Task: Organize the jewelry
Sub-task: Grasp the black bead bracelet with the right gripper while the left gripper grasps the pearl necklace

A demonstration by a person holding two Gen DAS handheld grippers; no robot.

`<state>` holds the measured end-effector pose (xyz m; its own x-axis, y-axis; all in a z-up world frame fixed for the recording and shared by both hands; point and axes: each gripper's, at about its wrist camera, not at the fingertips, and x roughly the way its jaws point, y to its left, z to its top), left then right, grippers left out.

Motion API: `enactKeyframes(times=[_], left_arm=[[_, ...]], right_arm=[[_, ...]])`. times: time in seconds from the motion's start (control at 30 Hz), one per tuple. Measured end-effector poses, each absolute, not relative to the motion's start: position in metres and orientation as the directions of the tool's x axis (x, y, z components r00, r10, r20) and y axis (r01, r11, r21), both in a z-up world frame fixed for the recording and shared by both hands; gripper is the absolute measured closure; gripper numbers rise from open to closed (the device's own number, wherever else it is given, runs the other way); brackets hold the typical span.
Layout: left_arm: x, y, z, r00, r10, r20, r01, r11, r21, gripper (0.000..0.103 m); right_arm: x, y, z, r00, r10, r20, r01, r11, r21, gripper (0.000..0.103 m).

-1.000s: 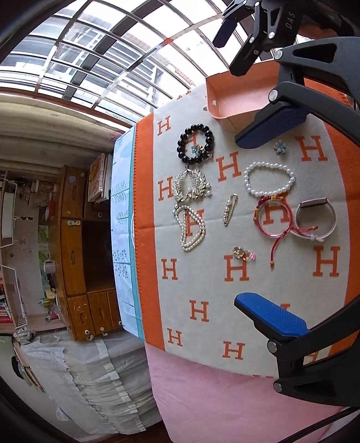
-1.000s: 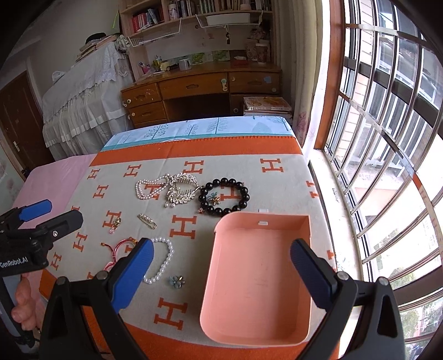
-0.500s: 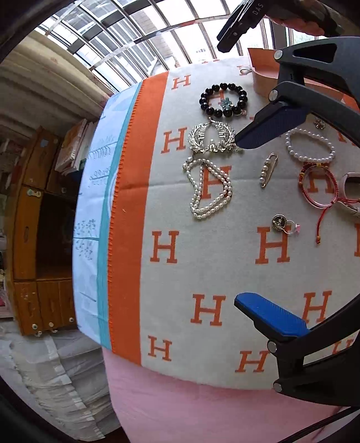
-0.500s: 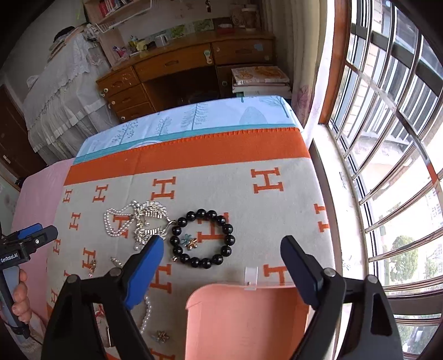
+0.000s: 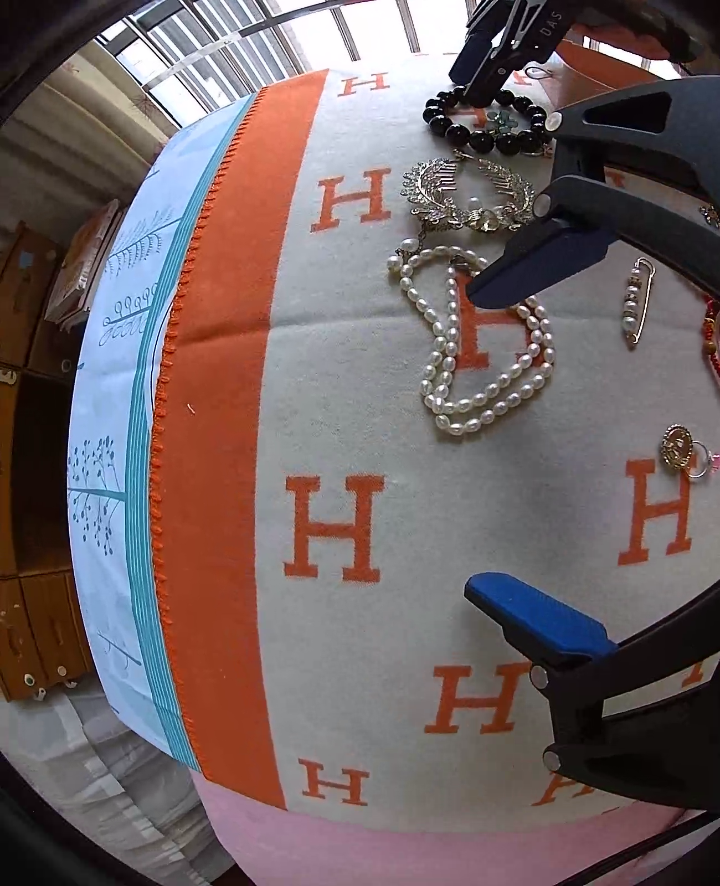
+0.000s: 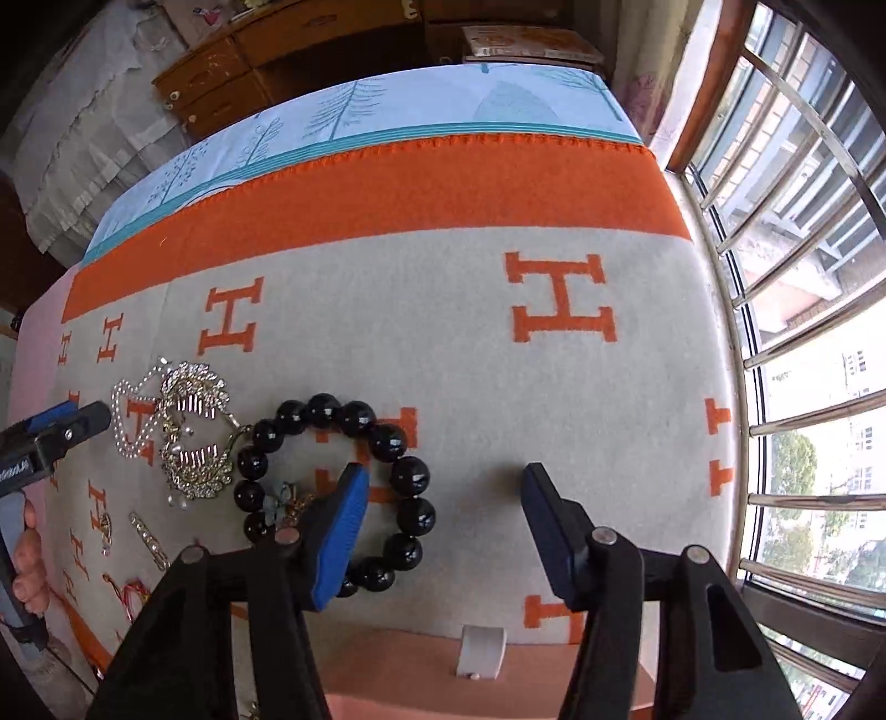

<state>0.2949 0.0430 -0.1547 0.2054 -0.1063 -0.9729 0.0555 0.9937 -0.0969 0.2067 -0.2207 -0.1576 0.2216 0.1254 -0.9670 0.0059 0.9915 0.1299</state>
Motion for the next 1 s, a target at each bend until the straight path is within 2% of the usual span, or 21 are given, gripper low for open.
enactKeyframes(times=[0.17,0.37,0.47,0.53,0.57,0.63,0.67,0.7,0.73,0.77,0.8,1.0], left_arm=[[0.308,0.028,-0.167,0.182,-0.075,-0.980,0.118,0.992,-0.054,0.011],[0.318,0.010,-0.173,0.159,-0.047,-0.986,0.193,0.981,-0.016,0.027],[0.323,0.001,-0.170,0.151,-0.049,-0.987,0.223,0.975,-0.014,0.041],[0.323,-0.006,-0.166,0.144,-0.051,-0.988,0.248,0.969,-0.014,0.057],[0.324,-0.011,-0.165,0.142,-0.053,-0.989,0.261,0.965,-0.014,0.063],[0.324,-0.020,-0.165,0.140,-0.055,-0.989,0.279,0.960,-0.014,0.088],[0.325,-0.024,-0.165,0.138,-0.056,-0.989,0.283,0.959,-0.014,0.094],[0.326,-0.028,-0.165,0.137,-0.052,-0.989,0.283,0.959,-0.012,0.096],[0.328,-0.031,-0.165,0.142,-0.046,-0.989,0.279,0.960,-0.005,0.098],[0.329,-0.032,-0.165,0.146,-0.043,-0.988,0.272,0.962,-0.002,0.099],[0.330,-0.034,-0.165,0.150,-0.039,-0.988,0.259,0.966,0.001,0.100],[0.321,-0.029,-0.152,0.201,-0.062,-0.978,0.178,0.984,-0.026,0.100]], right_arm=[[0.204,-0.206,-0.159,0.224,0.098,-0.970,-0.070,0.994,0.084,0.048],[0.204,-0.208,-0.159,0.227,0.110,-0.968,-0.085,0.992,0.093,0.048],[0.203,-0.206,-0.159,0.227,0.115,-0.967,-0.081,0.992,0.099,0.048],[0.203,-0.206,-0.159,0.228,0.115,-0.967,-0.080,0.992,0.099,0.048],[0.204,-0.207,-0.158,0.229,0.114,-0.967,-0.078,0.992,0.098,0.048],[0.204,-0.206,-0.158,0.233,0.109,-0.966,-0.077,0.993,0.094,0.050],[0.204,-0.206,-0.157,0.237,0.107,-0.966,-0.076,0.993,0.092,0.055],[0.204,-0.207,-0.157,0.240,0.109,-0.965,-0.076,0.993,0.094,0.059],[0.205,-0.207,-0.156,0.238,0.117,-0.964,-0.073,0.992,0.102,0.069],[0.206,-0.208,-0.156,0.231,0.125,-0.965,-0.063,0.992,0.113,0.084],[0.207,-0.210,-0.157,0.223,0.139,-0.965,-0.052,0.990,0.131,0.088],[0.200,-0.216,-0.146,0.270,0.187,-0.944,-0.009,0.981,0.192,0.088]])
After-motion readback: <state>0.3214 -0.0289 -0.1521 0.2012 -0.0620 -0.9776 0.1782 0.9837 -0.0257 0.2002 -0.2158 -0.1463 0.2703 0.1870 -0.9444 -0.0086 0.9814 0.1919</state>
